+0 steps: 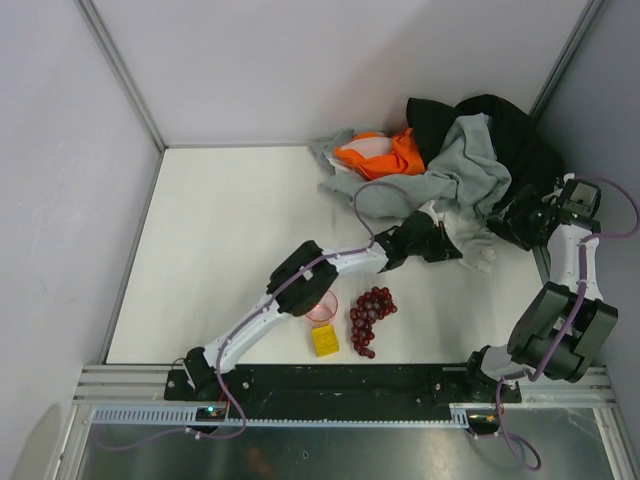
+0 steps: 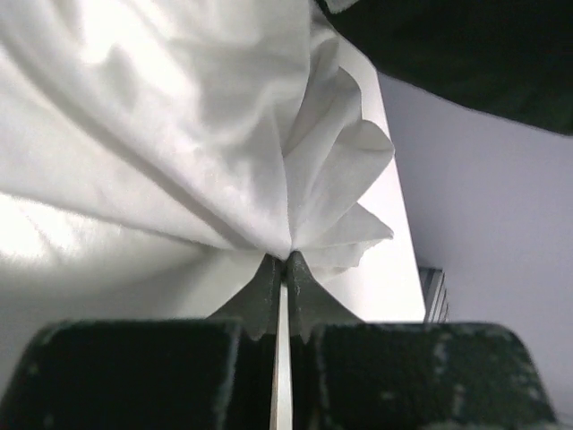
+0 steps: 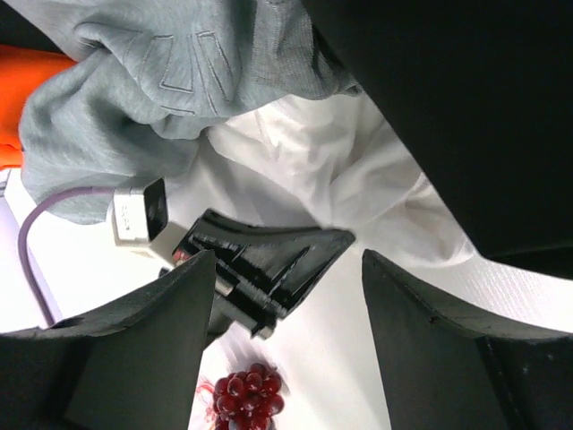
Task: Pick out a specific cloth from the pile
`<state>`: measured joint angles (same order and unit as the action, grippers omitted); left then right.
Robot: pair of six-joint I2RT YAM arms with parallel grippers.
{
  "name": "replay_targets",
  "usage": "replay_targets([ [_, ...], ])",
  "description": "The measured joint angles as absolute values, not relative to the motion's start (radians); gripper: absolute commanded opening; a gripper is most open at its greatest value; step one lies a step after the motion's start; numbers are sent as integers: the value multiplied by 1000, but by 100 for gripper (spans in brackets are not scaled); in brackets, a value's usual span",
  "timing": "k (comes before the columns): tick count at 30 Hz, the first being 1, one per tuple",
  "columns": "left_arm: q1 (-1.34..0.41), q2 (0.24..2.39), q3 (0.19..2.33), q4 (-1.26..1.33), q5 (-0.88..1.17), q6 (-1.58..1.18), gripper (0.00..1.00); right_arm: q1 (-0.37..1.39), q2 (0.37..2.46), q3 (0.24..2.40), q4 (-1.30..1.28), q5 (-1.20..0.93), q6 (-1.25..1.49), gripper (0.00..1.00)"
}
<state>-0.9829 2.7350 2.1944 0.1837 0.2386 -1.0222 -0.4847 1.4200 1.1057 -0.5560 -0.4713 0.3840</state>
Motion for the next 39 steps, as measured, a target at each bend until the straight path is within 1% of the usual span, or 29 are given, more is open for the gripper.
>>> replay_targets([
  [4,-981,2540,1909,246,216,-973,1,-484,1406,1104,-555,-480,384,71],
  [8,-972,2318,1601,337,143,-942,1,-479,1401,1094,-553,-484,384,71],
  [11,-965,2209,1457,382,89,-932,1,-471,1400,1089,-555,-484,384,71],
  [12,-964,2184,1421,391,76,-930,2,-468,1400,1088,-555,-485,384,71],
  [14,-963,2159,1379,405,63,-921,21,-463,1400,1085,-556,-486,383,71],
  [15,-963,2159,1370,409,63,-915,36,-461,1400,1084,-556,-487,383,71],
  [16,-964,2159,1365,406,64,-912,49,-459,1400,1082,-556,-487,383,71],
  [17,-964,2159,1361,402,67,-905,61,-458,1400,1081,-556,-487,383,71],
  [18,-965,2159,1360,398,74,-908,71,-455,1400,1081,-557,-487,383,71],
  [19,-966,2159,1360,395,77,-902,79,-455,1400,1080,-556,-487,383,71],
  [20,-966,2159,1360,393,81,-904,85,-454,1399,1079,-556,-487,382,71],
  [22,-966,2159,1361,381,83,-908,92,-454,1396,1078,-557,-487,382,71],
  [26,-966,2167,1369,355,93,-924,98,-454,1384,1077,-557,-487,380,71],
  [28,-965,2189,1394,348,109,-928,99,-453,1382,1077,-557,-487,380,71],
  [37,-965,2353,1610,325,198,-965,99,-443,1380,1077,-559,-486,380,71],
  [39,-965,2384,1655,318,213,-970,97,-435,1380,1077,-559,-487,380,71],
])
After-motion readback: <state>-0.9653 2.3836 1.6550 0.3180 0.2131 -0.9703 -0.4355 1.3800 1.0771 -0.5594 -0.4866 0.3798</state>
